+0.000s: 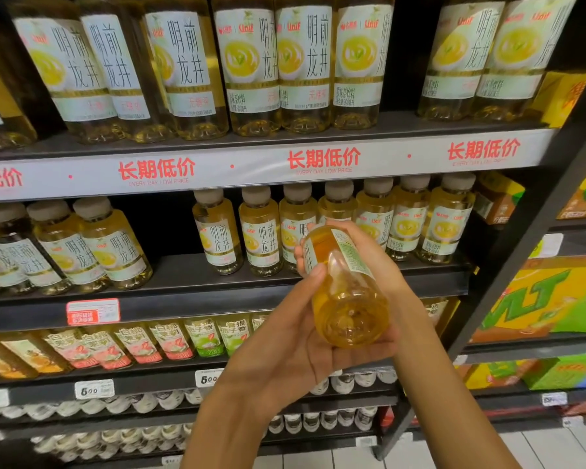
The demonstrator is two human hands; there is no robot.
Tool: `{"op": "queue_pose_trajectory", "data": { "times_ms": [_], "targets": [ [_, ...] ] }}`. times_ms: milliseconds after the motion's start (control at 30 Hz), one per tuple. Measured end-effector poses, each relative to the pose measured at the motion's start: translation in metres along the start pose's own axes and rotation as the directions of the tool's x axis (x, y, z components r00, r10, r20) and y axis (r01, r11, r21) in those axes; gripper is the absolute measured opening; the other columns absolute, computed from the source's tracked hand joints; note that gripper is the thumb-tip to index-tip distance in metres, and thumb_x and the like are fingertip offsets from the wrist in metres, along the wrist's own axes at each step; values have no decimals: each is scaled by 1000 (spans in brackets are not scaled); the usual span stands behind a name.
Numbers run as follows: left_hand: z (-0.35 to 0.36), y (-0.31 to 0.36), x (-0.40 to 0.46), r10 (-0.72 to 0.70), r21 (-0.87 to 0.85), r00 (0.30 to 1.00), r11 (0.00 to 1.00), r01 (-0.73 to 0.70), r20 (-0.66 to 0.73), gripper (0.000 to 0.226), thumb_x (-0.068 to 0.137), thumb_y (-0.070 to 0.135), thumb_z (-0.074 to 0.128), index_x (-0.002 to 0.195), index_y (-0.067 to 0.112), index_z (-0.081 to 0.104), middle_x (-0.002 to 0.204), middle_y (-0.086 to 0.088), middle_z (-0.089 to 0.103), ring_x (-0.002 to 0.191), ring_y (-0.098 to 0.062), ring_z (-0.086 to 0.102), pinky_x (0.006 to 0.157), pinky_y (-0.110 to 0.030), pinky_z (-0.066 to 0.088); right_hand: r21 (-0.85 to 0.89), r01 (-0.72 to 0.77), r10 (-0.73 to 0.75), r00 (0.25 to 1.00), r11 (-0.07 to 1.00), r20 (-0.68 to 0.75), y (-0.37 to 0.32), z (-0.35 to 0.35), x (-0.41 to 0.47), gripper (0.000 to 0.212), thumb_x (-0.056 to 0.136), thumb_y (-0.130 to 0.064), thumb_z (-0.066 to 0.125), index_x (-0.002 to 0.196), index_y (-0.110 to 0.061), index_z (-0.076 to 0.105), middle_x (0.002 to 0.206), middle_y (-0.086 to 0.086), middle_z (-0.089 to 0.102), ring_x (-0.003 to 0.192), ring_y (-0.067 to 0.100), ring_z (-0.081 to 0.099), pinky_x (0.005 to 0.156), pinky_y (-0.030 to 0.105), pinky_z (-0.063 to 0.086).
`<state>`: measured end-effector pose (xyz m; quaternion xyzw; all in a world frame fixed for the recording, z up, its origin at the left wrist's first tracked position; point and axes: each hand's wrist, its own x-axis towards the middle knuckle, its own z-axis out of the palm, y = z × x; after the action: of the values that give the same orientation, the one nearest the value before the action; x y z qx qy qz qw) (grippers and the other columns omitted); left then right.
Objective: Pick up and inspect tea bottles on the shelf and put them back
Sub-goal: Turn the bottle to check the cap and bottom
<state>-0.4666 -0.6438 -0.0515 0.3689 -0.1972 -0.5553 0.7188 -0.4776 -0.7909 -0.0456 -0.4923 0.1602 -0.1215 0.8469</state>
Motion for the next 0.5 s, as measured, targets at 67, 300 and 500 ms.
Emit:
{"op": "queue_pose_trajectory", "data": {
  "times_ms": [67,300,500],
  "targets": [
    [-4,-3,1,9,-28,1000,1000,-9,20,57,78,44,62,115,0,66,108,-26,68,93,-36,70,78,-40,58,10,-4,4,1000,1000,-10,-2,1,-1,20,100,-24,43,88,-17,57,74,-1,62,52,3,61,59,24,49],
    [-7,-5,5,3,1,1000,1000,-3,21,52,75,42,63,109,3,70,100,-24,70,87,-34,71,77,-41,58,182,-125,119,992,975,44,-10,7,-6,21,92,-30,55,98,-12,64,73,20,70,60,25,70,51,30,56],
    [-15,-8,9,21,106,997,994,-14,-69,45,62,46,71,97,19,77,103,-21,72,83,-30,72,69,-39,59,-6,169,-167,979,986,115,-15,3,-6,21,94,-20,53,112,-16,62,84,9,71,80,24,72,69,36,60]
  ]
}}
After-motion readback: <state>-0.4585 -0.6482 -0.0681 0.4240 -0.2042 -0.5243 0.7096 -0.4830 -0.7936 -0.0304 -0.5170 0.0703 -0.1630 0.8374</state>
